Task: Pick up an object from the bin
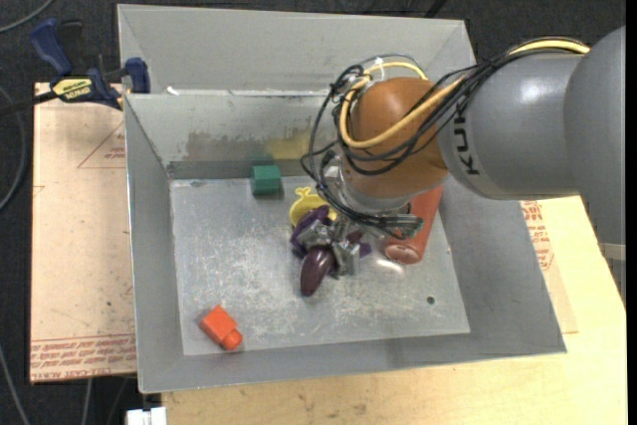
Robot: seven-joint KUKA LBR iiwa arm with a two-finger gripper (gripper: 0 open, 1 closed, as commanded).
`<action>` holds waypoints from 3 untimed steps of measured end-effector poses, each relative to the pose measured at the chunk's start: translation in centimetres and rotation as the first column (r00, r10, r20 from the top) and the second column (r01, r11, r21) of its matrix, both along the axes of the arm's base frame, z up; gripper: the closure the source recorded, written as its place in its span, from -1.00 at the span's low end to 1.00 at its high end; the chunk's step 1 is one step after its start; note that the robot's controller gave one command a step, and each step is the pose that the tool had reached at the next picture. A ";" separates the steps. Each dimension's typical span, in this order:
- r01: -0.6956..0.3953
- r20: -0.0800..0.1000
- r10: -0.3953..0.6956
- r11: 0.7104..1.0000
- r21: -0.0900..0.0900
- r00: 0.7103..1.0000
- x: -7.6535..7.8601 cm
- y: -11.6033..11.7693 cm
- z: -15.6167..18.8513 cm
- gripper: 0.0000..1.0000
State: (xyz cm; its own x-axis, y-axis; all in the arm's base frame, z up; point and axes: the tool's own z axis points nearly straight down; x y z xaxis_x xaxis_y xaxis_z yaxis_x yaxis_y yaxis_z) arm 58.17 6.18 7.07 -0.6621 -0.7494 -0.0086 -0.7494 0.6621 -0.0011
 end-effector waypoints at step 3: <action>0.001 -0.009 -0.001 1.000 0.000 1.000 -0.3 0.0 2.8 1.00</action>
Offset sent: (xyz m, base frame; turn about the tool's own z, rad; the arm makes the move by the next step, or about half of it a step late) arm 0.0000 0.0000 0.0736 0.0000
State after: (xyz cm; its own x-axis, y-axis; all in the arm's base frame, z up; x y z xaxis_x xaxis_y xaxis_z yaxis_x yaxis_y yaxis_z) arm 57.86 6.21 9.87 -0.6627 -0.7488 -0.0026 -0.7488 0.6627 0.0060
